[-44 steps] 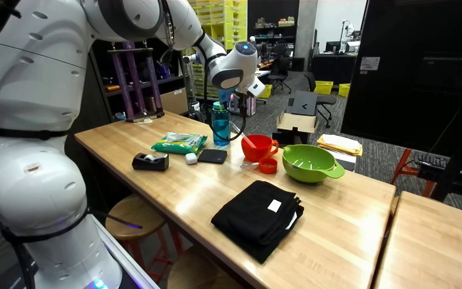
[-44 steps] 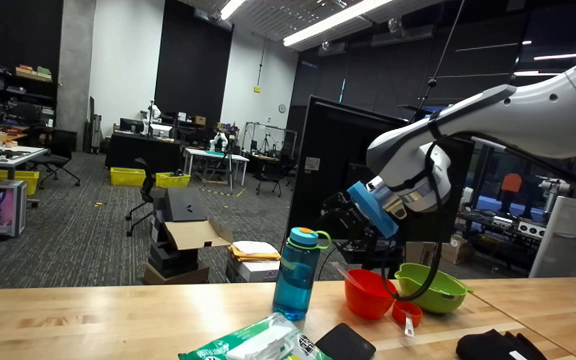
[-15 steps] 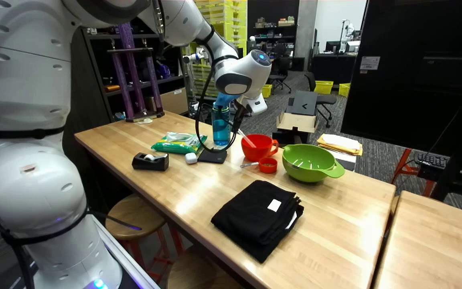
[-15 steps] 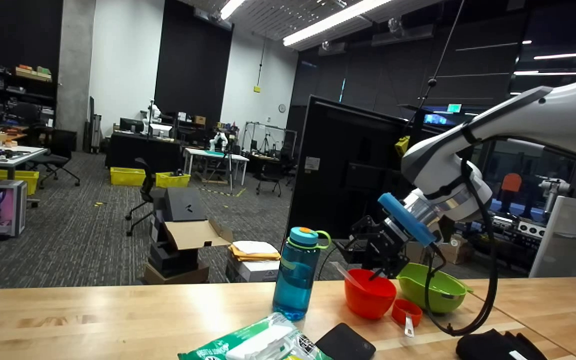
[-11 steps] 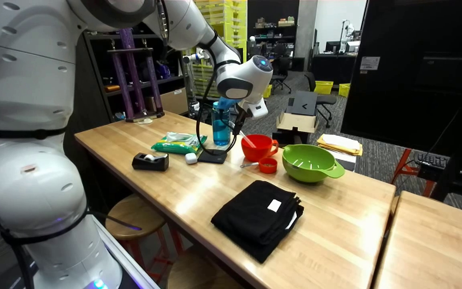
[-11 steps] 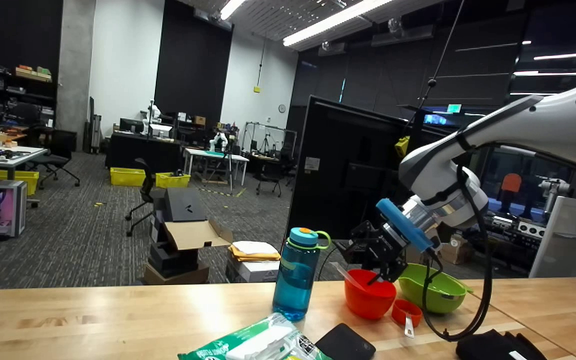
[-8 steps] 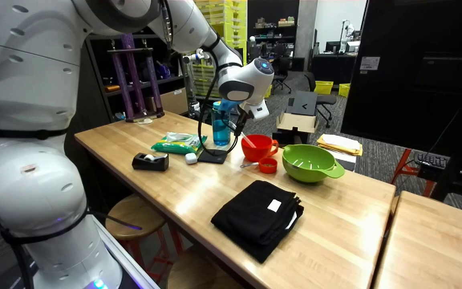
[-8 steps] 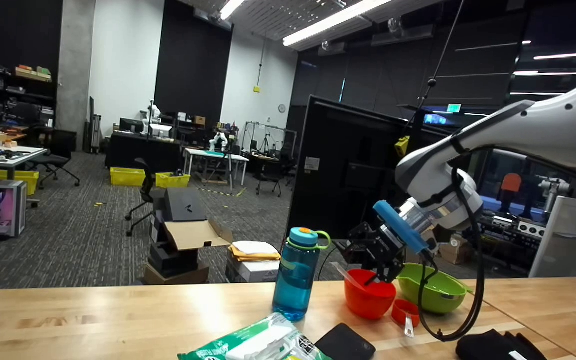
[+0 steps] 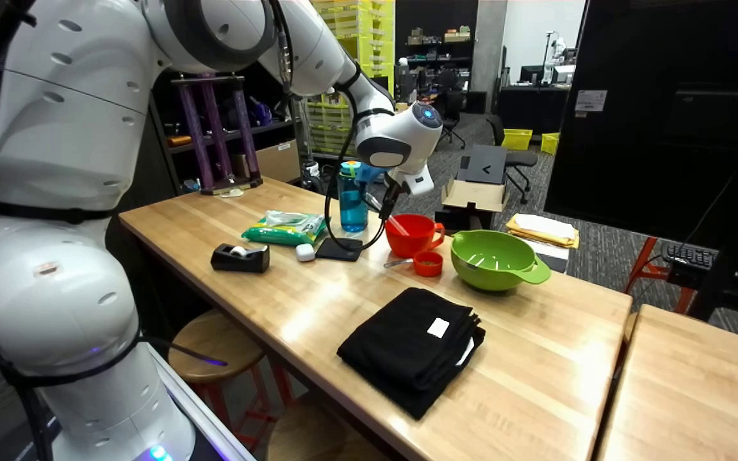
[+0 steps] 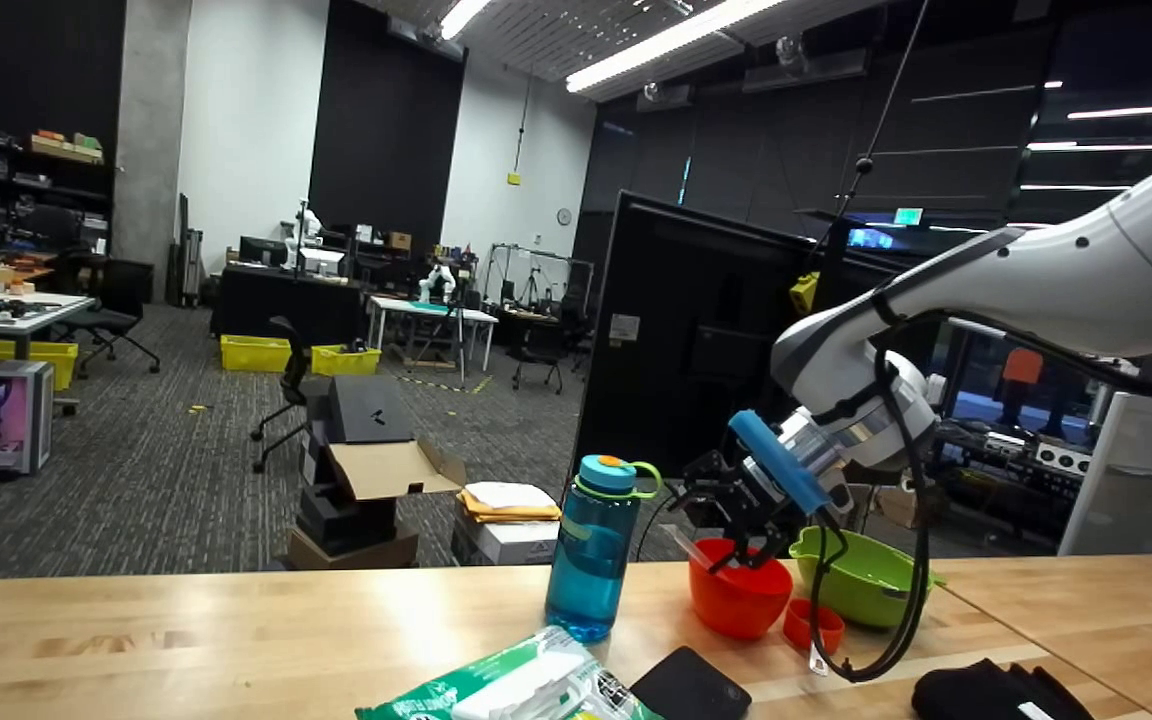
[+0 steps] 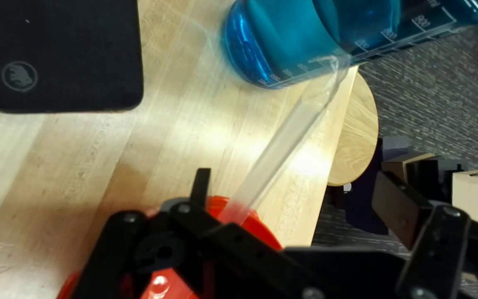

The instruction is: Remove the straw from the orange bowl and put it on the table

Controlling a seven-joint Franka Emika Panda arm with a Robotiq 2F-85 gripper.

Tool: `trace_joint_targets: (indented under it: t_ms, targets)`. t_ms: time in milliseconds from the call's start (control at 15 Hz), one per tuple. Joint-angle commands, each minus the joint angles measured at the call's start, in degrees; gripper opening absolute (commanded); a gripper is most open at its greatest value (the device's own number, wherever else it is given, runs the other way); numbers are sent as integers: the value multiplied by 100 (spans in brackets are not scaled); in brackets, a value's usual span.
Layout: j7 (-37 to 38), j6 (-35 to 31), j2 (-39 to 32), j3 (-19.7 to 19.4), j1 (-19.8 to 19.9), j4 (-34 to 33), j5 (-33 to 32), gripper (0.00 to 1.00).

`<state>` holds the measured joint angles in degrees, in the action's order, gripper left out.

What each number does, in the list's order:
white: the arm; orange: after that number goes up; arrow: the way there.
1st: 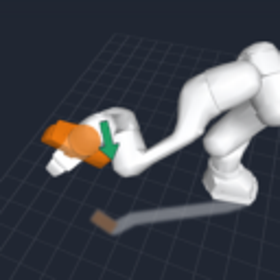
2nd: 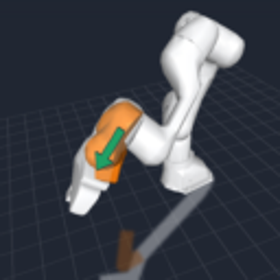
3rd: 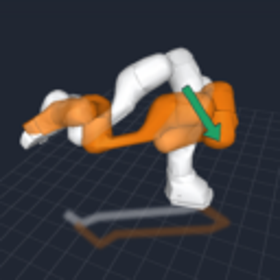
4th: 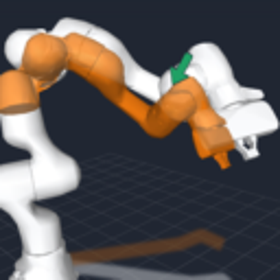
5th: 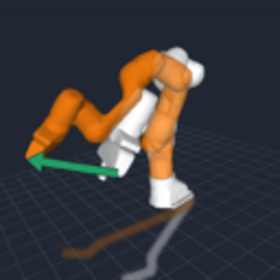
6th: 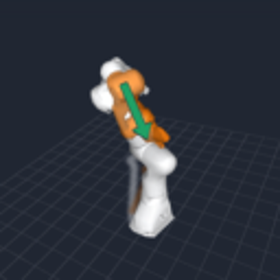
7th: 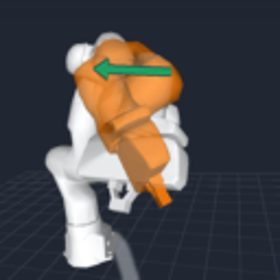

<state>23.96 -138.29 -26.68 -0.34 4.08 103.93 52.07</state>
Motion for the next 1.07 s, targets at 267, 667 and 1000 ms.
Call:
trace_joint_targets:
  t_ms: [267, 667, 1000]
  targets:
    - [-365, 97, -476, 128, 20, -569, 383, 100]
    - [-464, 105, -604, 218, -16, -744, 398, 71]
    - [-472, 77, -582, 244, -41, -759, 386, 40]
